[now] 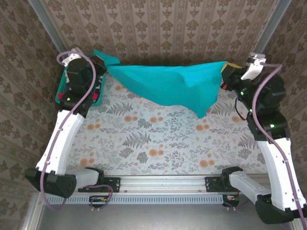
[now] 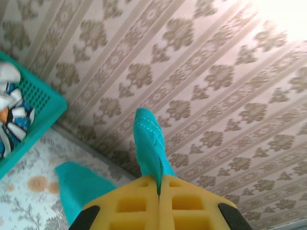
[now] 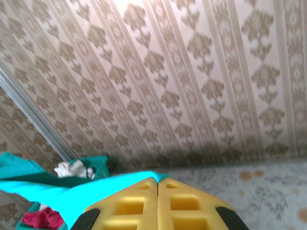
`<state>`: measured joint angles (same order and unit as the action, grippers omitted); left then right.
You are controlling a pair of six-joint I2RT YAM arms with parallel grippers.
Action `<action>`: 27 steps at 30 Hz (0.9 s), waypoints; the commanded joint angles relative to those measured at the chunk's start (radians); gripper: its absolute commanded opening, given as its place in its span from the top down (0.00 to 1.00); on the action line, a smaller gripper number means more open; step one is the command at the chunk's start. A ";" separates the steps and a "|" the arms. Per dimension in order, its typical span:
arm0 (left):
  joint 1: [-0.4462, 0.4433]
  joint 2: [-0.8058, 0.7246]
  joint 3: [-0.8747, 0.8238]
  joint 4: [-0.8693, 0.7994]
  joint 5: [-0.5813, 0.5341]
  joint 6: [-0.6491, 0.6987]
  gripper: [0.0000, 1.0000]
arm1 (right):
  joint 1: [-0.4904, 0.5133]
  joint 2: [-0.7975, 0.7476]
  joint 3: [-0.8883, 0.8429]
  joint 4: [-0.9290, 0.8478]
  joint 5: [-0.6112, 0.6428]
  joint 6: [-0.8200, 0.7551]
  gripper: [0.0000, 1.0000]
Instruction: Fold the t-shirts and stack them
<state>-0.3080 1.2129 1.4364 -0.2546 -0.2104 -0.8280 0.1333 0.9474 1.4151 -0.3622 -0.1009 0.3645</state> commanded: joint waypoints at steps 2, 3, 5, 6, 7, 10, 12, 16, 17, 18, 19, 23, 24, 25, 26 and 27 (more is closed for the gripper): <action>-0.075 -0.059 0.086 -0.083 -0.127 0.177 1.00 | -0.007 -0.031 0.113 -0.053 0.028 -0.052 1.00; -0.092 -0.066 0.101 -0.088 -0.133 0.194 1.00 | -0.008 -0.036 0.139 -0.059 0.028 -0.059 1.00; -0.116 -0.073 0.129 -0.103 -0.137 0.211 1.00 | -0.008 -0.035 0.195 -0.088 0.029 -0.070 1.00; -0.127 -0.075 0.141 -0.109 -0.139 0.213 1.00 | -0.008 -0.032 0.229 -0.113 0.029 -0.076 1.00; -0.136 -0.076 0.146 -0.108 -0.135 0.214 1.00 | -0.008 -0.027 0.256 -0.138 0.027 -0.084 1.00; -0.140 -0.073 0.171 -0.109 -0.120 0.207 1.00 | -0.008 -0.002 0.338 -0.200 0.041 -0.123 1.00; -0.174 -0.061 0.197 -0.119 -0.113 0.207 1.00 | -0.008 0.017 0.382 -0.221 0.056 -0.148 1.00; -0.179 -0.024 0.239 -0.141 -0.112 0.217 1.00 | -0.008 0.067 0.444 -0.239 0.075 -0.180 1.00; -0.178 -0.012 0.243 -0.140 -0.117 0.220 1.00 | -0.008 0.084 0.455 -0.243 0.082 -0.189 1.00; -0.178 0.001 0.246 -0.140 -0.126 0.223 1.00 | -0.008 0.106 0.469 -0.248 0.094 -0.196 1.00; -0.179 0.015 0.249 -0.141 -0.135 0.225 1.00 | -0.008 0.123 0.478 -0.250 0.101 -0.201 1.00; -0.161 0.088 0.256 -0.137 -0.135 0.215 1.00 | -0.016 0.226 0.493 -0.234 0.119 -0.217 1.00; -0.154 0.111 0.259 -0.131 -0.132 0.210 1.00 | -0.022 0.253 0.493 -0.226 0.119 -0.215 1.00; -0.153 0.130 0.262 -0.128 -0.125 0.205 1.00 | -0.028 0.274 0.491 -0.213 0.117 -0.212 1.00; -0.123 0.158 0.268 -0.124 -0.114 0.191 1.00 | -0.039 0.302 0.486 -0.195 0.111 -0.202 1.00; -0.109 0.188 0.276 -0.114 -0.104 0.181 1.00 | -0.052 0.329 0.487 -0.179 0.099 -0.185 1.00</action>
<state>-0.4538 1.3453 1.6791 -0.3752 -0.3161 -0.6327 0.1059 1.2217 1.8973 -0.5827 -0.0261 0.1780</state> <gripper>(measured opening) 0.049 0.047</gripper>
